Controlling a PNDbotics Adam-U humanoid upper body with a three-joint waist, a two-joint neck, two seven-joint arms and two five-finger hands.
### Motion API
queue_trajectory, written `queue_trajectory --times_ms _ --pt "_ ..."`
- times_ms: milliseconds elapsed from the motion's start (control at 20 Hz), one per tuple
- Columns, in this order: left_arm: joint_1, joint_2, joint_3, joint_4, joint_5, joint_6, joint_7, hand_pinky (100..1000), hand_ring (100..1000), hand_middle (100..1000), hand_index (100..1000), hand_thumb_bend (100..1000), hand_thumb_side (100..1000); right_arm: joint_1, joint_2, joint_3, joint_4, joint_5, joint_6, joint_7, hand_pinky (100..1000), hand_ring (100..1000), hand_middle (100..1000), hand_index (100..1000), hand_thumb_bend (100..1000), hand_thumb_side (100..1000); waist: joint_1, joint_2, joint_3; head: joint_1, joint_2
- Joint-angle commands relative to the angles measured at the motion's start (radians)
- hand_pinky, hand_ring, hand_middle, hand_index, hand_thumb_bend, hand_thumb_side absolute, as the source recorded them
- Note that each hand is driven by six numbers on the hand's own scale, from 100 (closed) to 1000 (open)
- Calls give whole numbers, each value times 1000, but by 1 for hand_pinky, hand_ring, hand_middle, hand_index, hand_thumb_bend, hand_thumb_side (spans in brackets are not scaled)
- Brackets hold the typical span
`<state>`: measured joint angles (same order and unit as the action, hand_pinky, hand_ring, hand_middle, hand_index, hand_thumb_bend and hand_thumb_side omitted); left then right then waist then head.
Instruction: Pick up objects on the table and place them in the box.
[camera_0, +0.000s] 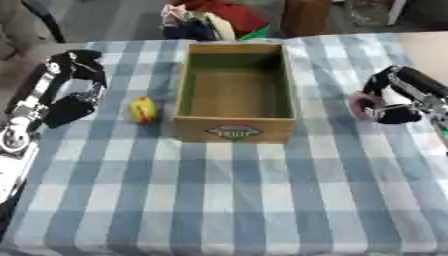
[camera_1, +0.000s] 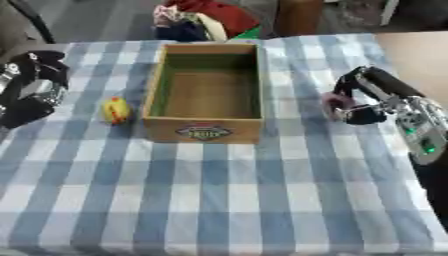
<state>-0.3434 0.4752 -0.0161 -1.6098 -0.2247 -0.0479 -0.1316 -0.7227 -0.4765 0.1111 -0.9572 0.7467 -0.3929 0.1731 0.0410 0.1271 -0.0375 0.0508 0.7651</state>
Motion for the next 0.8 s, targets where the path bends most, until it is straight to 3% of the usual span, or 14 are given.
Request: queue_trajectory --times_ms 50,300,800 --pt "-11 21 4 -13 4 1 0 769 653 648 829 100 363 -32 -11 -8 -19 12 0 -33 690 641 310 464 100 100 -1 -17 1 -1 5" --pt "-10 22 3 -13 5 0 0 769 653 648 829 100 360 -67 -5 -3 -42 5 -10 -51 693 642 310 466 100 100 -3 -19 2 -2 5" --pt "-12 21 -4 -12 3 -3 -10 769 656 649 829 100 356 -214 49 38 -54 9 -55 -34 700 645 318 468 100 100 -5 -25 17 -11 5"
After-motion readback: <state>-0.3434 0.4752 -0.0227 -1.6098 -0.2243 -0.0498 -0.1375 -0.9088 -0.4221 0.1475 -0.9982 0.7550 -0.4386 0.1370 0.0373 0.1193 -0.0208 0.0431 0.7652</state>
